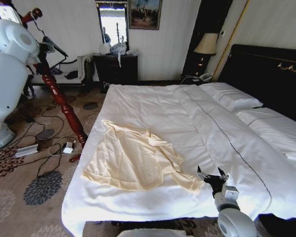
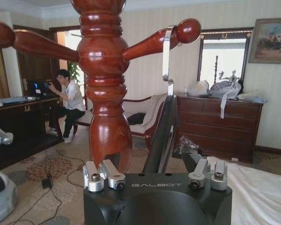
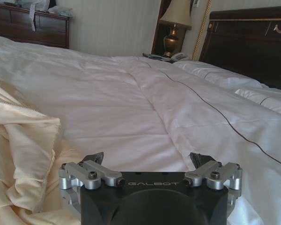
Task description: Pick up the clothes from the bed and hang them on the clothes hanger.
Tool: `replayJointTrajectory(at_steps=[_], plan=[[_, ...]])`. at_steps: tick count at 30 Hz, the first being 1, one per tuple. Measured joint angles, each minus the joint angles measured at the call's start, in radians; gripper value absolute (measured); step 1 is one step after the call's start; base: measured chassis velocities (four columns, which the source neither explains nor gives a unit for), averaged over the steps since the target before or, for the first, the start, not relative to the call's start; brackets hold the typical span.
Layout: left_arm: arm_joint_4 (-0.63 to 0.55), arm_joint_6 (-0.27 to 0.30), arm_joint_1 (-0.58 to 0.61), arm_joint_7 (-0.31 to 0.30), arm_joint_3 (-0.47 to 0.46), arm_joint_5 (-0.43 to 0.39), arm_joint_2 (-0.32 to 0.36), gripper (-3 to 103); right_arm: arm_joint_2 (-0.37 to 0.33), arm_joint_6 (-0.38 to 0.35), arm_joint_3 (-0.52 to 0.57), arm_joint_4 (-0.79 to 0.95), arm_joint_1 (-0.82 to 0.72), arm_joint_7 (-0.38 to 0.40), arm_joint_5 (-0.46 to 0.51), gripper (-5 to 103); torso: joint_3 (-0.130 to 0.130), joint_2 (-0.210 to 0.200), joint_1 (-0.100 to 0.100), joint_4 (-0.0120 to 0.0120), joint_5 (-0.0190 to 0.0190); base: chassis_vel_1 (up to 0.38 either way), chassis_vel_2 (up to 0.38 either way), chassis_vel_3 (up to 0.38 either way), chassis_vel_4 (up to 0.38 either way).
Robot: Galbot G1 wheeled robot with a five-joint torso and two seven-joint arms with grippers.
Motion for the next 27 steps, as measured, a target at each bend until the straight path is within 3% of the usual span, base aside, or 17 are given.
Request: replayJointTrajectory(at_steps=[5,8,10,14,15,18,27], plan=[[0.021,-0.001,0.003,-0.004,0.004,0.000,-0.006,68,0.004,0.000,-0.006,-0.006,0.004,-0.001,0.000,100,0.000,0.000,0.000,-0.0002,0.0000,0.000,0.000,0.000,0.000],[0.038,-0.002,0.004,-0.004,0.008,0.003,-0.012,53,0.004,0.000,-0.013,-0.013,0.013,-0.006,0.000,100,0.000,0.000,0.000,0.0000,-0.0001,0.000,0.000,0.000,0.000],[0.042,-0.002,0.004,-0.003,0.008,0.003,-0.016,53,0.004,0.001,-0.015,-0.014,0.015,-0.007,0.000,100,0.000,0.000,0.000,0.0001,-0.0001,0.000,0.000,0.000,0.000],[0.054,-0.010,-0.003,0.000,0.010,0.013,-0.031,31,-0.003,0.011,-0.022,-0.019,0.010,-0.012,-0.011,100,0.000,0.000,0.000,-0.0002,0.0001,0.000,0.000,0.000,0.000],[0.054,-0.010,-0.003,0.000,0.010,0.013,-0.031,31,-0.003,0.011,-0.022,-0.019,0.010,-0.012,-0.011,100,0.000,0.000,0.000,-0.0002,0.0001,0.000,0.000,0.000,0.000],[0.060,-0.020,-0.003,-0.004,0.011,0.022,-0.038,17,-0.009,0.018,-0.026,-0.022,0.009,-0.017,-0.019,100,0.000,0.000,0.000,0.0000,-0.0002,0.000,0.000,0.000,0.000],[0.062,-0.039,-0.002,0.021,0.016,0.040,-0.039,17,-0.015,0.019,-0.026,-0.030,0.019,-0.017,-0.013,100,0.000,0.000,0.000,-0.0001,0.0000,0.000,0.000,0.000,0.000]])
